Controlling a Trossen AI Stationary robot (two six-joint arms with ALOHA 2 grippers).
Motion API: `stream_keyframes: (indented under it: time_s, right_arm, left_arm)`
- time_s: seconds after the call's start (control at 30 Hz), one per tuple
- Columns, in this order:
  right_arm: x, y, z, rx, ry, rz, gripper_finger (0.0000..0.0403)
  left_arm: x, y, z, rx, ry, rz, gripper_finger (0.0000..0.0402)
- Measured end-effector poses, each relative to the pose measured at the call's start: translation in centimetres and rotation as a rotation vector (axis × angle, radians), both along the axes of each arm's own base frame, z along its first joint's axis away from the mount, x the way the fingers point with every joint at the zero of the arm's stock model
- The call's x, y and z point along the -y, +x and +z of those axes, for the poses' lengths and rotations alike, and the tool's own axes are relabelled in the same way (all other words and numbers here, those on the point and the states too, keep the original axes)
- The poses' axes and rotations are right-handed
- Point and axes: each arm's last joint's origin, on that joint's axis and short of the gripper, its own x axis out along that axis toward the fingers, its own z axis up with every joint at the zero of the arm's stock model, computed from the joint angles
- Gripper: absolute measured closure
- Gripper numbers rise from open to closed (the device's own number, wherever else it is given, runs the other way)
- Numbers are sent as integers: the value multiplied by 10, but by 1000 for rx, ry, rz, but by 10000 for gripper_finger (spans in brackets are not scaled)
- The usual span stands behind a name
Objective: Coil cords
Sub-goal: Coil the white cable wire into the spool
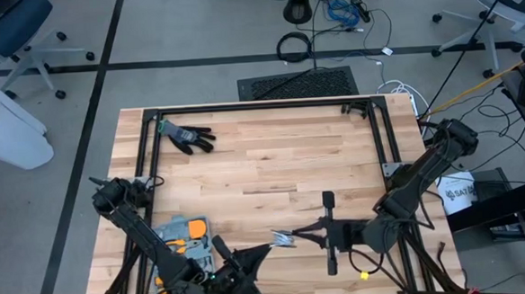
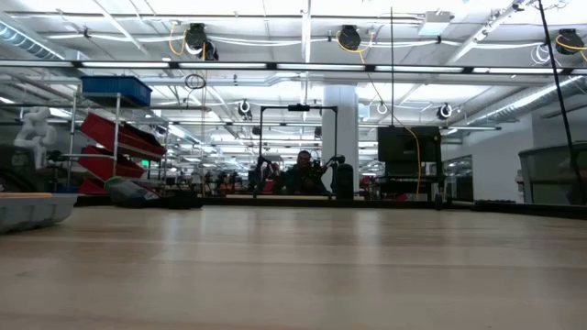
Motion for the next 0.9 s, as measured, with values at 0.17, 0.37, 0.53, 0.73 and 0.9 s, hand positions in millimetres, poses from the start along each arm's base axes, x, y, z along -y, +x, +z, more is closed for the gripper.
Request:
stream_keyframes:
  time_s: [0.17,0.37,0.53,0.73,0.9]
  right_arm:
    - [1,-1,2,7,36,1,403]
    - [1,-1,2,8,41,-6,402]
    - [-1,-2,7,17,48,1,402]
    - [-3,-4,10,23,40,12,402]
    - [-3,-4,10,22,37,12,402]
  left_arm:
    - [1,-1,0,3,-2,-20,382]
    - [2,-2,0,-2,2,-19,368]
    - [8,-9,-3,-34,34,-9,367]
    - [23,-27,-3,-42,40,10,366]
    - [34,-40,8,-43,53,-31,366]
